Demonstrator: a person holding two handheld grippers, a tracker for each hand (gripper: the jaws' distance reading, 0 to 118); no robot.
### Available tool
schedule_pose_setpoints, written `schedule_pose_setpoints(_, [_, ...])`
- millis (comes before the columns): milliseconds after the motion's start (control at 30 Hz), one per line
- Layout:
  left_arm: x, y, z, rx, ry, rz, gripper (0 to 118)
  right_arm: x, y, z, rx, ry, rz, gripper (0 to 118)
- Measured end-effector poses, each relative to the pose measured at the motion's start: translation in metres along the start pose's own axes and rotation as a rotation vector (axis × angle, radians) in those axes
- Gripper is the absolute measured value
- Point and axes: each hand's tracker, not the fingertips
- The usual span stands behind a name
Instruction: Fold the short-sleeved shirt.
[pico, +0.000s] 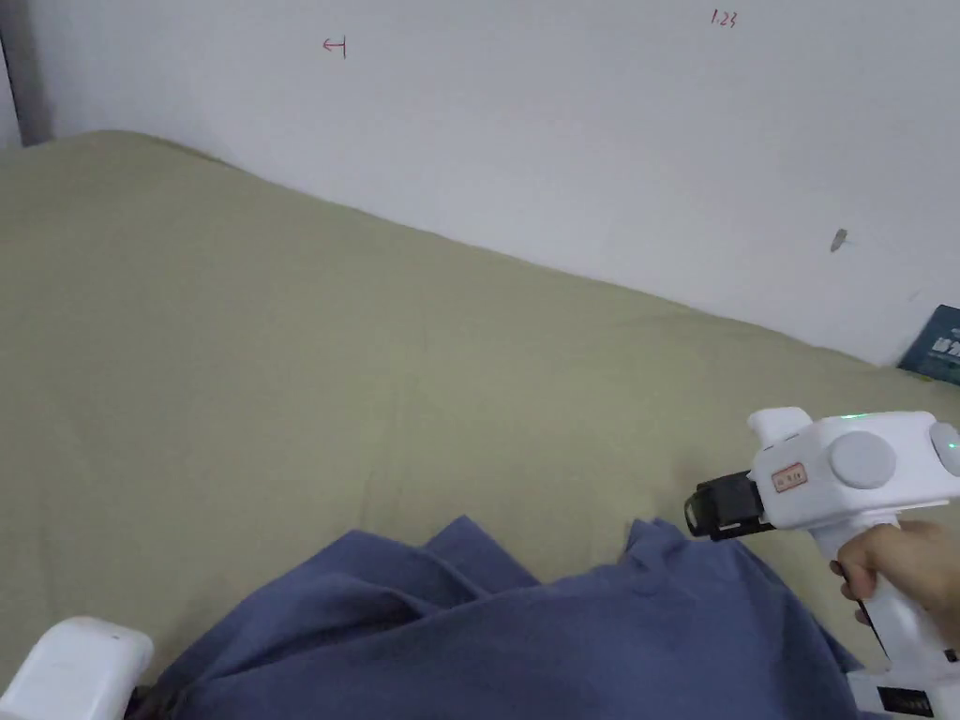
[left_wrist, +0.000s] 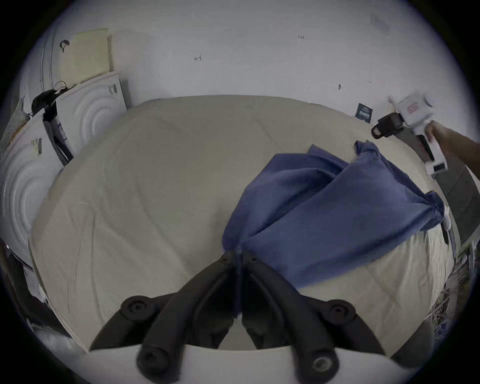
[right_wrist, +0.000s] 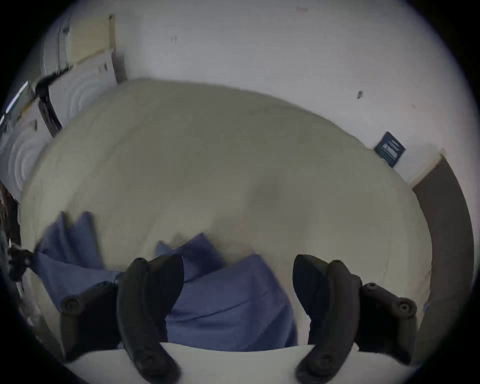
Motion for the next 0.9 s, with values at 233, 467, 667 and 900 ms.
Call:
schedule_pose_setpoints(233, [-0.005,-0.004,-0.007,-0.03,-0.01,0.021,2,0.016,-0.011,-0.031,-0.066,0.083,0.007,92])
schedule_pose_setpoints(467, [-0.002,-0.006,-0.007,-0.028,-0.019,0.007,2,0.014,-0.029,-0.022,-0.001,0.152,-0.124,15])
schedule_pose_setpoints(667, [-0.004,-0.005,-0.004,-0.028,-0.032,0.018,2,0.017,-0.033,0.014,0.139,0.226,-0.249,8])
schedule_pose_setpoints(900, [-0.013,0.026,0.024,0.097,-0.123,0.095,2,0.027,-0.036,0.108,0.437,0.289,-0.305,8])
